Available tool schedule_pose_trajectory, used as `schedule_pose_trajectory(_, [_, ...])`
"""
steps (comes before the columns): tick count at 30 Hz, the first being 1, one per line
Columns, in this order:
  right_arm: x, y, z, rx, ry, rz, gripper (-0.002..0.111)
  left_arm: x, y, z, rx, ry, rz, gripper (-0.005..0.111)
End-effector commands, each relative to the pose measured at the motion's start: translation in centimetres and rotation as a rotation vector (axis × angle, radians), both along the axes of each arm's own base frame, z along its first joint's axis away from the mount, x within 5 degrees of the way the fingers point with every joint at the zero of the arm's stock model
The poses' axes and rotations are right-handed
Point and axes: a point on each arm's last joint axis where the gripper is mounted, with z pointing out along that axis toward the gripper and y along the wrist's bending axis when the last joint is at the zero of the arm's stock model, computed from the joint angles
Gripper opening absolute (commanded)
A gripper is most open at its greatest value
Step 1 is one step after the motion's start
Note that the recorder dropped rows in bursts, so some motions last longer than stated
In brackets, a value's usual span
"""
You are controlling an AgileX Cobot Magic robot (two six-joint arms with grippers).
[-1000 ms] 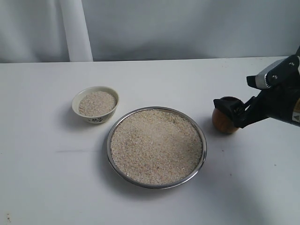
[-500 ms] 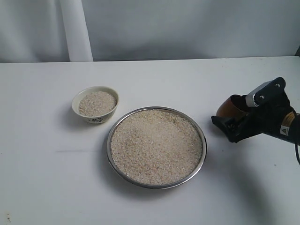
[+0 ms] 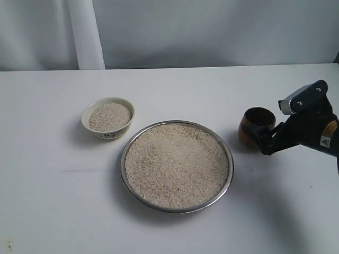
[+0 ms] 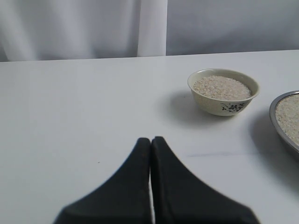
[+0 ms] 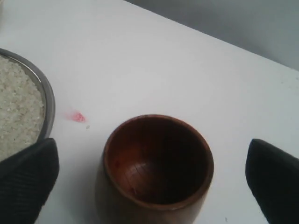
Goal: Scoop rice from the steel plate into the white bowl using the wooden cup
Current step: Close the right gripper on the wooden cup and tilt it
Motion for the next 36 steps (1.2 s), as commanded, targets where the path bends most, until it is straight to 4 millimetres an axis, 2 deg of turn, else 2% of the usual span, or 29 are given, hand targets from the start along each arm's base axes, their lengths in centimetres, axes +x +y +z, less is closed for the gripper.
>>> schedule_pose_trajectory(1, [0.0,-0.3,0.0,-0.031,0.005,-0.023,0.105,0.0,0.0,0.0,-0.003,-0.004,-0.005,0.0])
schedule_pose_trajectory(5, [0.0,-0.3,-0.3,-0.029,0.015,-0.023,0.105,0.0,0.0,0.0,-0.003,-0.004,-0.005,0.0])
schedule_pose_trajectory(10, [0.2,-0.2,-2.3,0.006,0.025,-0.025,0.105,0.0,0.0,0.0,-0.003,-0.004,-0.005,0.0])
schedule_pose_trajectory(14, [0.5,-0.4,-3.0,0.061,0.003,-0.073,0.105,0.0,0.0,0.0,0.0,-0.005,-0.006,0.0])
schedule_pose_trajectory(18, [0.5,-0.4,-3.2,0.054,0.008,-0.072,0.105,0.0,0.0,0.0,0.0,-0.005,-0.006,0.0])
schedule_pose_trajectory(25, [1.1,-0.1,-5.2,0.042,0.049,-0.026,0.105,0.0,0.0,0.0,-0.002,-0.004,-0.005,0.0])
schedule_pose_trajectory(36, [1.3,0.0,-5.2,0.037,0.038,-0.012,0.105,0.0,0.0,0.0,0.0,-0.005,-0.006,0.0])
